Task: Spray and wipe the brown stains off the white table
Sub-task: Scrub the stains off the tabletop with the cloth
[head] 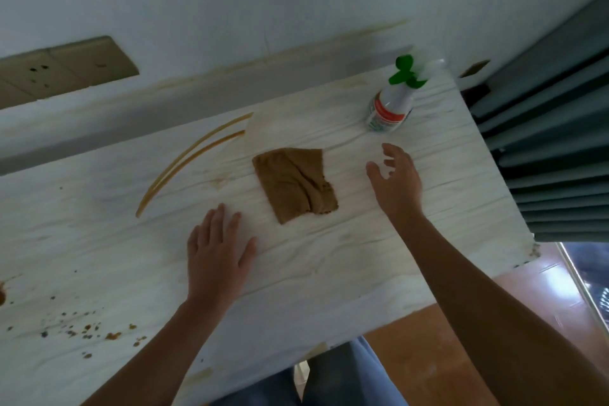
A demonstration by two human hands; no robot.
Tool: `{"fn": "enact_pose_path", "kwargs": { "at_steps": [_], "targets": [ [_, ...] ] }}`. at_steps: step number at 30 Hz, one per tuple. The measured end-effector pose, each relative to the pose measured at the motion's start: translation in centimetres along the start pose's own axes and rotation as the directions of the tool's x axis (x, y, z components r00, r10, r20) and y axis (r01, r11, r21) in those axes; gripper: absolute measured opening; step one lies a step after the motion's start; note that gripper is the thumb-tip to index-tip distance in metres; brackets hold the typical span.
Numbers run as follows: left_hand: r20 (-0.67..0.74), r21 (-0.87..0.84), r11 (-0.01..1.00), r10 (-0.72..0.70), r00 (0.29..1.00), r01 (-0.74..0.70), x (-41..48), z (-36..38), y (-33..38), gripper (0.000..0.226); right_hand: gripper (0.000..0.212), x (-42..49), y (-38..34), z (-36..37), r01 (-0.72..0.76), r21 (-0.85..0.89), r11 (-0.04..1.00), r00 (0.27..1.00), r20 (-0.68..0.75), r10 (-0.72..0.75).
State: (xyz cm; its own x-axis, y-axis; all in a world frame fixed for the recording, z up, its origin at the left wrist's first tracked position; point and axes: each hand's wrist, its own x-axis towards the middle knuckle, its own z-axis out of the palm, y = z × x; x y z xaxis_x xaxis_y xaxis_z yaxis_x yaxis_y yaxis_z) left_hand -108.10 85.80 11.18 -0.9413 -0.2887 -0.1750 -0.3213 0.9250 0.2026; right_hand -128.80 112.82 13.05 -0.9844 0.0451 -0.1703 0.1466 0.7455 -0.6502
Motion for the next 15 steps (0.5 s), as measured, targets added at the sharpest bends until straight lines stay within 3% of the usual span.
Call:
{"fn": "enact_pose_path", "kwargs": {
  "at_steps": [4,8,15],
  "targets": [
    [0.061,0.014,0.994,0.105,0.993,-0.106,1.4,0.5,3.0,0.066,0.071,2.7,0.8,-0.7,-0.132,0.103,0.986,0.983,-0.111,0.143],
    [0.077,0.073,0.991,0.103,0.992,-0.109,1.5,1.6,3.6,0.068,0.089,6.1,0.3,-0.2,-0.114,0.129,0.985,0.984,-0.125,0.130],
    [0.059,0.112,0.979,0.164,0.985,-0.170,1.2,2.8,2.1,0.071,0.086,9.1,-1.8,1.2,-0.052,0.322,0.945,0.978,-0.177,0.114]
  ]
}}
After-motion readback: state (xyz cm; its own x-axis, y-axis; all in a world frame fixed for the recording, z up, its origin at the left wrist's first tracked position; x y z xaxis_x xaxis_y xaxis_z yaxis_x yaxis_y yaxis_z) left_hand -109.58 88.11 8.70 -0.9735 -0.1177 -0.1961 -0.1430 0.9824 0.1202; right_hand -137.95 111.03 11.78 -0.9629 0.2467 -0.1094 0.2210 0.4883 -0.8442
